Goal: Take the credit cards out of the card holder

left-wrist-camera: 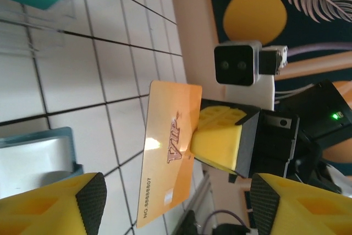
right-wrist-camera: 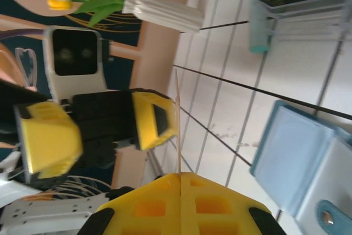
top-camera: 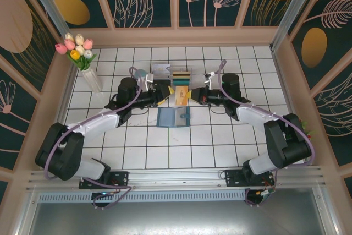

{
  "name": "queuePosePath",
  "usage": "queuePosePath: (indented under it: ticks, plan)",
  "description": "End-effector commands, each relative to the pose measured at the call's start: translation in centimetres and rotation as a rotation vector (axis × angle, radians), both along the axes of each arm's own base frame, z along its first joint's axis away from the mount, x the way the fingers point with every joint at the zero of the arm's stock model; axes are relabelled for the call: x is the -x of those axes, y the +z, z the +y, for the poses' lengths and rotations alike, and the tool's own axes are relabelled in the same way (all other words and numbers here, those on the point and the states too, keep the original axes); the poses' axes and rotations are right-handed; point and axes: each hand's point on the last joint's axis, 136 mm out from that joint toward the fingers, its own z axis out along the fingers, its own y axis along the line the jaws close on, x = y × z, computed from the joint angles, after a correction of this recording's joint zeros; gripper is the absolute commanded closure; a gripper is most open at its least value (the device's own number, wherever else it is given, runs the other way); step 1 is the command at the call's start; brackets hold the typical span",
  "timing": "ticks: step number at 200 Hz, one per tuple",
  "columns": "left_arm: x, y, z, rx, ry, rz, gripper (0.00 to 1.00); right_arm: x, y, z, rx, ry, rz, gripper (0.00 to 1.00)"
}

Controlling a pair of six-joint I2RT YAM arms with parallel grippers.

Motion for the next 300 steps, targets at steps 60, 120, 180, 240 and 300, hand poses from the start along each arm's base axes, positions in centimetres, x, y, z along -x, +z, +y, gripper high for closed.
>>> queuePosePath:
  ticks: [60, 120, 180, 240, 300]
  plan:
    - [0.6, 4.1, -1.9, 0.195, -0.122, -0.081, 0.60, 1.8, 5.9, 3.1, -0.158, 0.155, -0.090, 1.00]
    - [0.7, 6.3, -0.9, 0.286, -0.067, -0.150, 1.00, 2.7, 5.6, 2.5, -0.165, 0.144, -0.073, 0.96]
    - [-0.5, 7.6, 0.7, 0.287, 0.087, -0.182, 1.00, 2.1, 7.6, 4.0, -0.269, -0.034, -0.001, 0.56]
    - [-1.5, 8.5, 2.3, 0.283, 0.214, -0.190, 1.00, 2.2, 9.7, 5.5, -0.405, -0.099, 0.008, 0.63]
    - [-1.4, 8.2, 2.5, 0.293, 0.229, -0.173, 1.00, 2.1, 10.0, 6.8, -0.439, -0.078, 0.012, 0.78]
